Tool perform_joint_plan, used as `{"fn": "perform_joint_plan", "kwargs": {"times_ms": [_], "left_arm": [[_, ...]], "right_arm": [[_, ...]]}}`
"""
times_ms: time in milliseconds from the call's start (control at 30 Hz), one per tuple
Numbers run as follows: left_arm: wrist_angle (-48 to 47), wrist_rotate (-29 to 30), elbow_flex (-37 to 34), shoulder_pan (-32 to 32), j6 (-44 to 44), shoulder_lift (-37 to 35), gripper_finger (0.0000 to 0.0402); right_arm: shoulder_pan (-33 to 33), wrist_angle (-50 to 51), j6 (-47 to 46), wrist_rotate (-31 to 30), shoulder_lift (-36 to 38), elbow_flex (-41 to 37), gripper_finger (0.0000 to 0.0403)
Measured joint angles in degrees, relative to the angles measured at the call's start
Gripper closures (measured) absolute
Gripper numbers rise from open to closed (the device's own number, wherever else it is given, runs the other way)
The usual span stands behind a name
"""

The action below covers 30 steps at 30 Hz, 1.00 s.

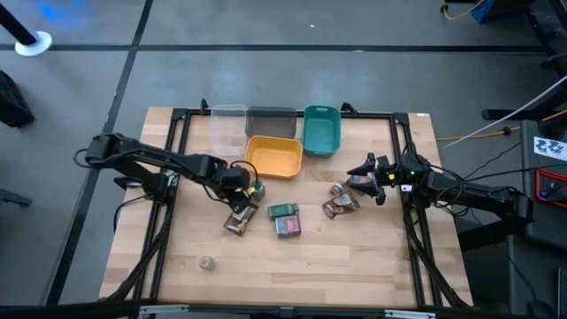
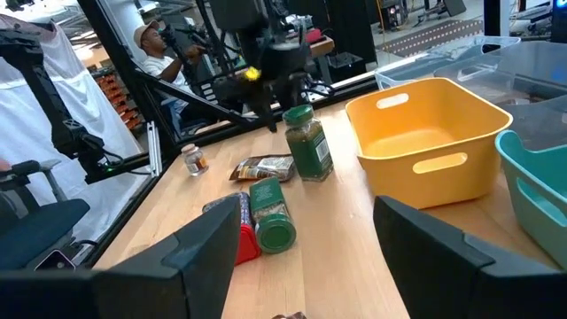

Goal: Sort spices by type
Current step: Put the left orange seasoning bag into the transparent bin

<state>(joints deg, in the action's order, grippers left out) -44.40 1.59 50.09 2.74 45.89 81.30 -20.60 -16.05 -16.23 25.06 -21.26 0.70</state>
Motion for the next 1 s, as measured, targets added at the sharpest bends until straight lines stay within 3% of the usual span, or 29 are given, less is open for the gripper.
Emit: {"fn": "perform_joint_plan", "kwargs": {"times_ms": [433, 1000], "left_arm": [[5.1, 0.4, 0.0, 0.0, -9.2, 10.2, 0.0226], [7.1, 2.6, 0.1, -0.2, -10.0, 11.5, 0.0226]], "right_arm": [[0.0, 0.0, 0.0, 0.0, 0.0, 0.0, 0.0146], [0.0, 1.8, 0.0, 0.0, 0.0, 0.0, 0.0146]]}}
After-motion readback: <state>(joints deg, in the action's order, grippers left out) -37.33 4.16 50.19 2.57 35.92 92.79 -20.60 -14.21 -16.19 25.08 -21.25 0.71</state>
